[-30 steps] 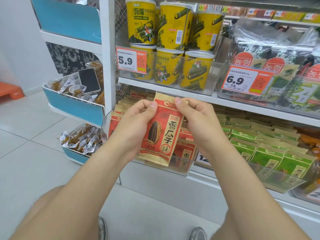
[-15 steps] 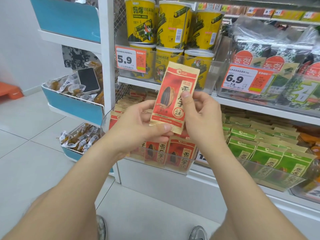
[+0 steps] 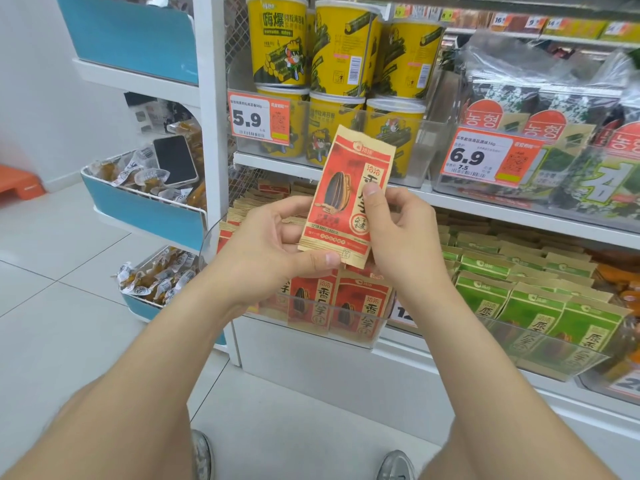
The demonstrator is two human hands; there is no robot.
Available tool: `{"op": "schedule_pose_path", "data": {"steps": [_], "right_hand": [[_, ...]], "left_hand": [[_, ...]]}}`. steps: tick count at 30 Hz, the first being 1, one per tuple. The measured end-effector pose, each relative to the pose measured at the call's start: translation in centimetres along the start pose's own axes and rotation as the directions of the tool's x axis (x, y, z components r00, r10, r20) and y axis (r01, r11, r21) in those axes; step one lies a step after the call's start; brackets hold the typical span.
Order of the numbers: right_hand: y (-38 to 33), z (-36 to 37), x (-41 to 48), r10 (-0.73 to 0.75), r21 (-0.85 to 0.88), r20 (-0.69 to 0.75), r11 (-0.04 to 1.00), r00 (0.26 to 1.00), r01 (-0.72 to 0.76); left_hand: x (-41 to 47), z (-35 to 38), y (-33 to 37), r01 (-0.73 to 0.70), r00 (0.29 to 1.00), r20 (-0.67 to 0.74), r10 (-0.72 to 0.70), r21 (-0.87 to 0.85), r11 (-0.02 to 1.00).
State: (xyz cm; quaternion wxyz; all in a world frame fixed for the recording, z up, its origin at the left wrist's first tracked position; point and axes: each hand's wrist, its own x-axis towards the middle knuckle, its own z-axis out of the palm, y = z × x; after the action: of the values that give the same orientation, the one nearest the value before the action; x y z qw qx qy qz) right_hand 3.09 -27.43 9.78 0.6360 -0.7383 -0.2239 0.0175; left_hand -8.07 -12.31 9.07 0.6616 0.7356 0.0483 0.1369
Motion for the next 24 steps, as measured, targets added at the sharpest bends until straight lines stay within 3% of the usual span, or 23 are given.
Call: {"op": "schedule_pose_path", "data": {"steps": [4, 7, 10, 12, 15, 21, 24], "right_hand": [[-0.4, -0.1, -0.4, -0.193, -0.006, 0.01, 0.981, 0.981, 0.193], [-0.8, -0.6, -0.4, -0.154, 0.118, 0.078, 0.982, 0.985, 0.144], [-0.5, -0.9, -0.2, -0.17, 0.053, 0.149, 0.985, 0.974, 0.164], [0.1, -0.4, 0.1, -0.2, -0.018, 0.165, 0.978, 0.966, 0.206], [1.3, 1.6, 0.3, -0.242, -0.128, 0.166, 0.956, 0.956, 0.265], [3.2, 5.8, 0.4, -0.228, -0.276, 0.299, 0.909, 0.926, 0.313], [3.7, 6.7, 1.1, -0.234, -0.395, 0.349, 0.841, 0.907, 0.369]], "left_hand": [[0.3, -0.9, 0.0, 0.004, 1.0, -0.025, -0.004, 0.01, 1.0], [0.4, -2.1, -0.4, -0.022, 0.999, -0.024, 0.025, 0.119, 0.993], [0.4, -3.1, -0.9, -0.041, 0.999, 0.005, 0.041, 0.265, 0.963], [0.6, -4.1, -1.6, -0.026, 0.997, -0.046, 0.055, 0.48, 0.877], [1.1, -6.0, -2.4, 0.096, 0.976, -0.198, 0.088, 0.759, 0.644], [2.8, -7.6, -4.0, 0.136, 0.972, -0.212, 0.105, 0.864, 0.485], [3.5, -8.3, -5.1, 0.234, 0.967, -0.255, -0.008, 0.873, 0.429]]}}
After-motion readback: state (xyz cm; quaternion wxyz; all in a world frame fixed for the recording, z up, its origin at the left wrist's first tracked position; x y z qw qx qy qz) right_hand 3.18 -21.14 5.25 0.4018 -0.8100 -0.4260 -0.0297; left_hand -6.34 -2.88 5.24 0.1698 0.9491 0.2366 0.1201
